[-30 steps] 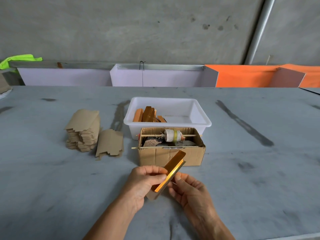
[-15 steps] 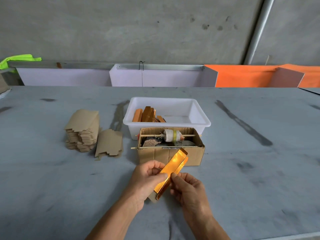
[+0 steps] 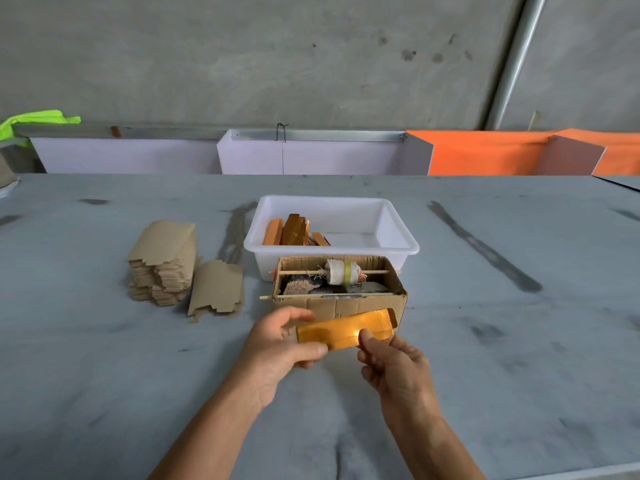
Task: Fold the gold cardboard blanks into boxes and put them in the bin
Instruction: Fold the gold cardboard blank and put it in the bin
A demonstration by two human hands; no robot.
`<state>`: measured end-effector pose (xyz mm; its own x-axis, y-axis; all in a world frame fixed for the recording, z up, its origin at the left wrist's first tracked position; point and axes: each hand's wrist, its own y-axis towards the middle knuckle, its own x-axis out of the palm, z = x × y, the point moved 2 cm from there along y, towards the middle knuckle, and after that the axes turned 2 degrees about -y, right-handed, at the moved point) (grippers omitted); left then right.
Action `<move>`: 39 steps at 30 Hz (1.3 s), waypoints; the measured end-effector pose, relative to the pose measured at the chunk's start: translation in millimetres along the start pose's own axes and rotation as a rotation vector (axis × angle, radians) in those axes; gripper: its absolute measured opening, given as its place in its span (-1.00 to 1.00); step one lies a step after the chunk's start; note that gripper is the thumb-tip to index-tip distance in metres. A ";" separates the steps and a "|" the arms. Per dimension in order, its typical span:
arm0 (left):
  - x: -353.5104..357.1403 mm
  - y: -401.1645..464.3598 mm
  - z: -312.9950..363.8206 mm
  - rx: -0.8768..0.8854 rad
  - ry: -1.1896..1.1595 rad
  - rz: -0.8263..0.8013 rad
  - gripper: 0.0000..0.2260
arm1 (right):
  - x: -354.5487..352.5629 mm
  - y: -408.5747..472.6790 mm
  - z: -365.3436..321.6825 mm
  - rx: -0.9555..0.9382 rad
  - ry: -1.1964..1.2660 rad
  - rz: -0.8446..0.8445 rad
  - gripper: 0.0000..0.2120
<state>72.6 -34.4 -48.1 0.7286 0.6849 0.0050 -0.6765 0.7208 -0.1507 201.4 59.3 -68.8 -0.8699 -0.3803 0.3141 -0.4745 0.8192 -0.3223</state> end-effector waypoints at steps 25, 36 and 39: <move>-4.4 6.4 -20.2 -0.042 -0.499 0.258 -0.91 | 30.7 36.6 -75.4 -0.623 -1.092 0.240 -0.83; -12.4 7.4 -19.0 -0.066 -0.500 0.284 -0.91 | 62.3 80.1 -78.3 -0.325 -1.677 0.107 -0.75; -11.8 6.7 -19.3 -0.067 -0.496 0.283 -0.92 | 65.0 79.8 -76.8 -0.301 -1.674 0.121 -0.65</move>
<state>61.5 -39.7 -68.3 0.3718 0.8298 0.4161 -0.8178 0.5049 -0.2762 117.4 132.9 -5.5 -0.1697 -0.1557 -0.9731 -0.5304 0.8467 -0.0429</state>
